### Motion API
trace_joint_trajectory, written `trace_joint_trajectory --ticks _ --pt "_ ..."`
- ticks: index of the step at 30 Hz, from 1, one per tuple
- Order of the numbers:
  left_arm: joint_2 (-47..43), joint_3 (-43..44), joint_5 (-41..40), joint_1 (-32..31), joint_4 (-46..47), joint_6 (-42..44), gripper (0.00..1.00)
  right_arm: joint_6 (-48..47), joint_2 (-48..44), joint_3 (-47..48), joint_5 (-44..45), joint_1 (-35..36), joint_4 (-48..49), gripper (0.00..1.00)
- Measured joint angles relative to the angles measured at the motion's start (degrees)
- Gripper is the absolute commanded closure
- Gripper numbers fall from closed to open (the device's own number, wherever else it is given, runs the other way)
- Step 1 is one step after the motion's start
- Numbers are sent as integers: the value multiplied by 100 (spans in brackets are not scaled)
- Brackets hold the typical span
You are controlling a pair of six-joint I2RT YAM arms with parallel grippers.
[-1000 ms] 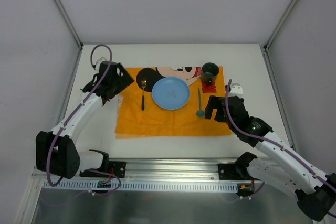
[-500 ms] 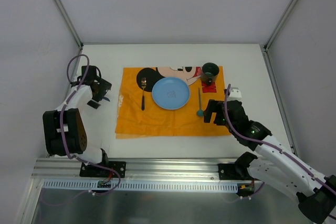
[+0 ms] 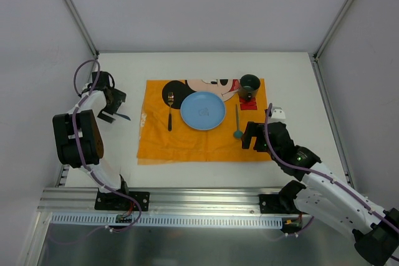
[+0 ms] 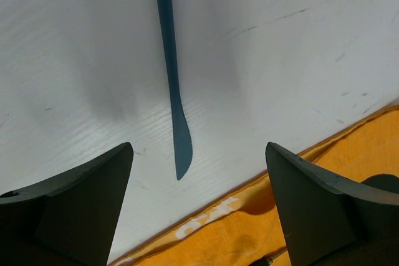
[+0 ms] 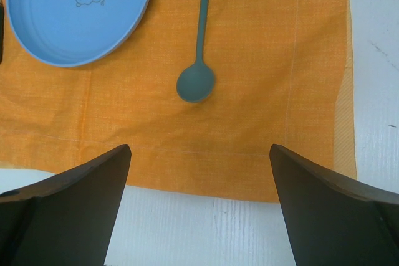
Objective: Set the dinner table for one person
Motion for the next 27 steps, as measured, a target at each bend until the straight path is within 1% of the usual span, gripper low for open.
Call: trace_joint_trajectory --ticks 8,12,16,19,20,22,23,25,26,27 --pt "205 4 -11 236 -9 0 16 -2 0 -9 -4 0 76 1" --pt "494 127 26 310 -9 0 19 -2 -7 -9 -4 0 76 0" --pt "708 319 103 348 -11 2 25 -2 -28 -9 -2 0 76 1" --pt "835 448 181 350 -2 0 33 -2 -42 -9 -2 0 76 1" --pt "881 494 199 356 -2 4 38 -2 -42 -9 -2 0 74 1" --pt "951 564 254 382 15 11 45 -2 -42 -9 -2 0 74 1" --pt "973 579 291 385 33 17 54 -2 -42 -9 0 0 74 1" --pt "1005 599 319 400 48 24 67 -2 -42 -9 -2 0 74 1" --pt "1034 599 337 420 52 7 78 -2 -42 -9 -2 0 74 1" --pt "1043 599 350 420 55 -13 83 -2 -42 -9 -2 0 76 1"
